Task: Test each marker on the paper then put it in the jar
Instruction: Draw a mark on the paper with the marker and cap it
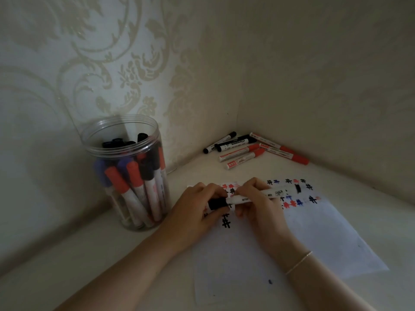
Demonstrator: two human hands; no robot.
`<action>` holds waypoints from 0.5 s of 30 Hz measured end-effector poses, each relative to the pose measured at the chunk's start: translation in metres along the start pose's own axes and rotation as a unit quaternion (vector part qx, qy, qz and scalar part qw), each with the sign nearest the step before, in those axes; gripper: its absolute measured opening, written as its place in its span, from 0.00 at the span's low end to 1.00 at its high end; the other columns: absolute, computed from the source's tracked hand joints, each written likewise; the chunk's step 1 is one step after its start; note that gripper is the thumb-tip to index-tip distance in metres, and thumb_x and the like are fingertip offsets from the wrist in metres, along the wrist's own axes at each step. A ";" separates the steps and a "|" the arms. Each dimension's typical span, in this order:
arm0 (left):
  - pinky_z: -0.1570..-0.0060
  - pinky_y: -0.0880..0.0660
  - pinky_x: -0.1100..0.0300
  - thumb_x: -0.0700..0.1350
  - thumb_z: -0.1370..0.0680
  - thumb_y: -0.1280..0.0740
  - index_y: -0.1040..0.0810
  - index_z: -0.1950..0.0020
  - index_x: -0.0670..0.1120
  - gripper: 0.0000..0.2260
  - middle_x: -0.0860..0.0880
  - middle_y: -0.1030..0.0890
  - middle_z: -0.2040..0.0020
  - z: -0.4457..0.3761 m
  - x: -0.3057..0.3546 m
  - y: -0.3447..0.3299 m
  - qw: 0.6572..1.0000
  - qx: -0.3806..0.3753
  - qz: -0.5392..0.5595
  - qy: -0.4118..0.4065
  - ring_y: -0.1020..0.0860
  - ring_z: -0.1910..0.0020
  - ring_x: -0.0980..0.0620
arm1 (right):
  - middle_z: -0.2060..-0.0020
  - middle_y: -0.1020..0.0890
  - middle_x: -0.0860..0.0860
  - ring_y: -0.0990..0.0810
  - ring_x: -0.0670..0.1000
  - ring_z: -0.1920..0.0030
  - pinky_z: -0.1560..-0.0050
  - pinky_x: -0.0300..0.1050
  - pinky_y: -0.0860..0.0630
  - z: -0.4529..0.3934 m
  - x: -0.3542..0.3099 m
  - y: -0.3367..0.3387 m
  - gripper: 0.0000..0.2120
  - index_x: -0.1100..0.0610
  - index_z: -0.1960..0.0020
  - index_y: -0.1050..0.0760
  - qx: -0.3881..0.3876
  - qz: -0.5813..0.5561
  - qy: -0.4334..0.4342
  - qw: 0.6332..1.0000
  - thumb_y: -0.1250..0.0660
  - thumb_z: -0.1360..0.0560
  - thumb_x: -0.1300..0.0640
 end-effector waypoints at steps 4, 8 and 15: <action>0.52 0.31 0.64 0.63 0.26 0.42 0.29 0.44 0.61 0.13 0.58 0.24 0.51 0.001 0.000 -0.001 1.000 -0.005 -0.003 -0.023 0.29 0.51 0.60 | 0.73 0.23 0.57 0.29 0.51 0.76 0.77 0.38 0.33 0.002 0.001 -0.003 0.07 0.68 0.63 0.28 -0.014 0.058 0.003 0.998 0.34 0.27 0.69; 0.52 0.28 0.62 0.61 0.24 0.40 0.31 0.44 0.63 0.11 0.59 0.24 0.52 0.002 0.008 0.006 0.999 0.019 0.005 -0.040 0.27 0.51 0.60 | 0.75 0.26 0.54 0.32 0.47 0.75 0.75 0.37 0.35 0.001 0.000 -0.003 0.10 0.65 0.64 0.26 -0.014 0.094 -0.009 0.995 0.31 0.27 0.62; 0.65 0.35 0.72 0.55 0.20 0.40 0.27 0.49 0.56 0.05 0.62 0.23 0.62 0.005 0.023 0.006 0.993 0.009 0.115 -0.013 0.25 0.65 0.61 | 0.76 0.37 0.52 0.42 0.48 0.78 0.75 0.40 0.46 0.000 -0.007 0.007 0.18 0.59 0.67 0.27 0.025 -0.016 -0.038 0.999 0.30 0.28 0.46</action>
Point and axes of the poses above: each hand's wrist, its own z-axis away from the middle knuckle, its own y-axis out of the back of the hand, x = y × z, the point moved 7 cm from there along -z, towards the middle knuckle
